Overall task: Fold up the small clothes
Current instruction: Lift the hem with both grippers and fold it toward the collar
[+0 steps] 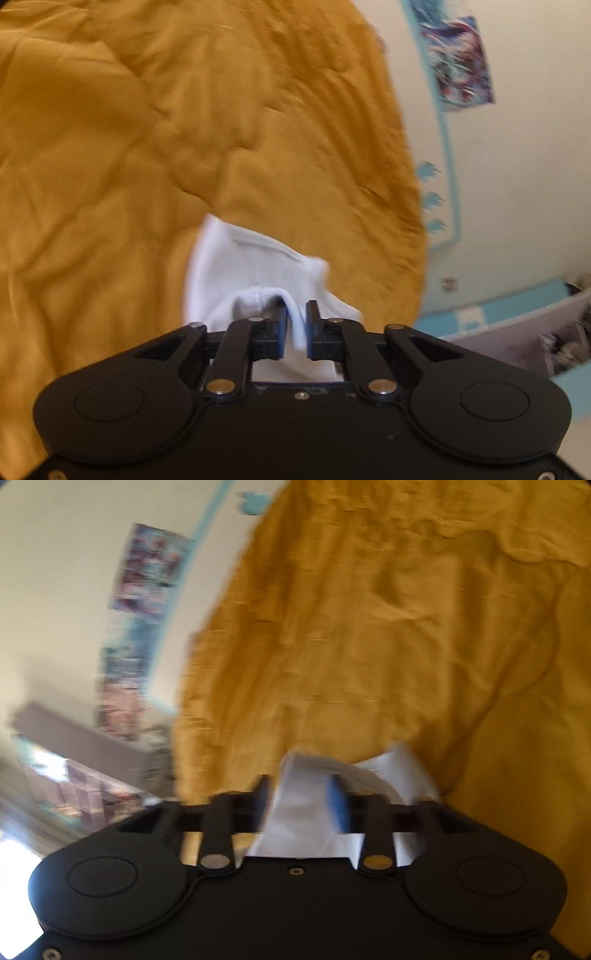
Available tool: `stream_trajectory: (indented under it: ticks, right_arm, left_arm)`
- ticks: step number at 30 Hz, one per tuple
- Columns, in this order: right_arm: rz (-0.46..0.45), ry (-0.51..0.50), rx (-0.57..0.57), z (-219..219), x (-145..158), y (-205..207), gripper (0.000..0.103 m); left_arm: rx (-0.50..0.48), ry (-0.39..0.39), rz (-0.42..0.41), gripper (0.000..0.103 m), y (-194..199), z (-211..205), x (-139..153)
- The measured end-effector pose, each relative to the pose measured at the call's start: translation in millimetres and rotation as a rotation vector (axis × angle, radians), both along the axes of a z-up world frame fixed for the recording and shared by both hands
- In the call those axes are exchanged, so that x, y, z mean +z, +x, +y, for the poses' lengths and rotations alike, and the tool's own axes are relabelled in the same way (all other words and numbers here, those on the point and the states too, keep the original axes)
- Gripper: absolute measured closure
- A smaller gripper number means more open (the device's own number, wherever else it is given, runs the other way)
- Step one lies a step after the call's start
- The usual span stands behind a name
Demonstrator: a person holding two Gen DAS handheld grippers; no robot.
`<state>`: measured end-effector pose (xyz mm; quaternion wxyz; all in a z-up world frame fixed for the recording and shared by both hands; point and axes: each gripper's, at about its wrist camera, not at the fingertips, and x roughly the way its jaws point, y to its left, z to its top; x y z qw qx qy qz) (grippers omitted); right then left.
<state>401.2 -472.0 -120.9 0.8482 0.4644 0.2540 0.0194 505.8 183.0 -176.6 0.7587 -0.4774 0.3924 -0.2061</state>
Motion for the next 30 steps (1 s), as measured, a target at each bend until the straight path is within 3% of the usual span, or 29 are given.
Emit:
stream_trajectory:
  ticks: [1,3,5,6,8,11,14,20,26,30]
  right_arm:
    - [0.009,-0.021,-0.039,2,-2,-2,0.049]
    - [-0.012,0.027,-0.047,-1,-7,-14,0.044]
    - [-0.046,0.055,-0.005,-1,-3,-35,0.042]
    - [-0.052,0.034,0.014,1,2,-47,0.042]
    - [-0.030,-0.038,0.003,7,14,-77,0.040]
    - [0.072,-0.059,-0.046,13,23,-125,0.038]
    - [0.111,-0.044,-0.089,18,30,-167,0.038]
    - [0.160,0.084,-0.222,38,22,-229,0.038]
    - [0.280,0.013,-0.227,53,-4,-224,0.038]
    - [0.244,0.075,-0.261,45,-22,-210,0.038]
  left_arm:
    - [0.056,0.011,-0.004,0.086,-2,4,-6]
    - [0.128,-0.046,-0.059,0.080,-15,16,-6]
    - [0.123,-0.082,-0.105,0.076,-35,24,-2]
    - [0.103,-0.063,-0.113,0.075,-47,26,2]
    - [0.098,0.050,-0.128,0.075,-84,29,15]
    - [0.157,0.176,-0.084,0.071,-144,25,24]
    - [0.218,0.181,-0.026,0.068,-192,18,25]
    - [0.306,0.021,0.092,0.067,-249,-5,10]
    - [0.334,-0.132,0.194,0.066,-265,-24,-23]
    - [0.376,-0.210,0.179,0.066,-260,-21,-39]
